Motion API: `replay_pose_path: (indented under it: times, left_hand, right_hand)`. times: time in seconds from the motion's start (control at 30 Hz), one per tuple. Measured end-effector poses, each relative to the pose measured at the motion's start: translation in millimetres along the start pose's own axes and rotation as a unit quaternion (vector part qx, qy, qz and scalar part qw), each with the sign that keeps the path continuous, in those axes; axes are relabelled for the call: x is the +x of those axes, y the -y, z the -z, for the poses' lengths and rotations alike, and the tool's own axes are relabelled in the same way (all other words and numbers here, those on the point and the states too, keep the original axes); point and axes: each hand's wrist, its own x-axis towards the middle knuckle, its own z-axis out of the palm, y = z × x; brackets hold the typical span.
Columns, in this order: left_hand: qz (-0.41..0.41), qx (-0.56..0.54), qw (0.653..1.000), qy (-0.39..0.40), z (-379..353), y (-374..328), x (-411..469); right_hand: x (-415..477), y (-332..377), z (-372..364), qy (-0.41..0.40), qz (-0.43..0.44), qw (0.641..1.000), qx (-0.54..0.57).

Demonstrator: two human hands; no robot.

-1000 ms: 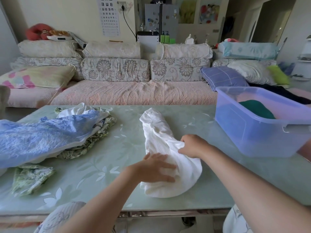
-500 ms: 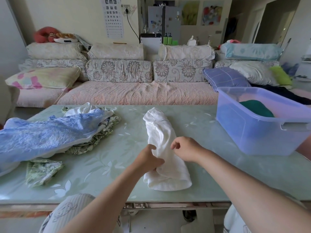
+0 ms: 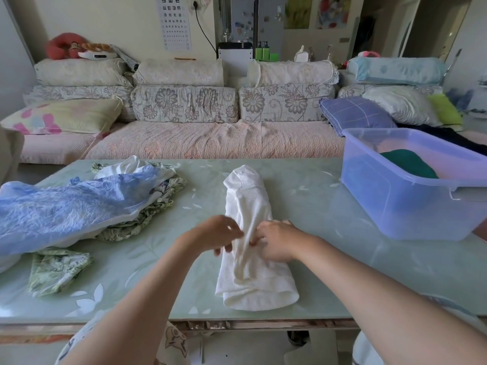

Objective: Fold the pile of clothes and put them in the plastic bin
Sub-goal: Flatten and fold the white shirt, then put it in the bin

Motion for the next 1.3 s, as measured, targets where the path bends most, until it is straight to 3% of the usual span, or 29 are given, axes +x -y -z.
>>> replay_pose_path:
  times: [0.1,0.17,0.3,0.43,0.53,0.63,0.83,1.0,1.1,1.17,1.23,1.3]
  left_hand:
    - [-0.002,-0.014,0.977,-0.211,-2,2,28]
    - [0.003,-0.009,0.968,-0.252,-8,-3,42]
    - [0.01,0.032,0.974,-0.224,-20,-6,63]
    - [0.017,-0.024,0.971,-0.236,-11,9,76]
    - [0.002,-0.005,0.975,-0.223,-3,24,79]
    - [-0.012,-0.052,0.981,-0.188,-5,22,75]
    - [-0.04,-0.009,0.984,-0.171,-19,7,69]
    - [0.006,-0.064,0.974,-0.219,-6,24,70]
    - [0.013,-0.015,0.981,-0.193,-14,31,62]
    - [-0.022,0.078,0.967,-0.242,-26,26,58]
    - [-0.124,0.132,0.934,-0.308,-36,16,56]
    - [-0.217,0.15,0.923,-0.281,-45,10,54]
  right_hand:
    - [14,-2,-1,-0.089,-0.001,0.996,-0.002]
    - [24,-5,-3,-0.149,-0.013,0.989,-0.013]
    - [42,-9,-5,-0.178,-0.052,0.983,0.013]
    - [52,-19,-9,-0.091,-0.056,0.994,0.037]
    - [55,-27,-10,-0.052,-0.071,0.995,0.047]
    - [54,-30,-10,-0.038,-0.069,0.995,0.055]
    - [52,-30,-13,-0.038,-0.064,0.996,0.058]
    - [47,-34,-14,-0.026,-0.086,0.994,0.067]
    - [45,-33,-14,-0.018,-0.097,0.993,0.066]
    - [44,-28,-14,-0.037,-0.083,0.995,0.03]
    - [42,-22,-18,-0.069,-0.039,0.997,-0.018]
    - [37,-18,-25,-0.069,-0.004,0.997,-0.018]
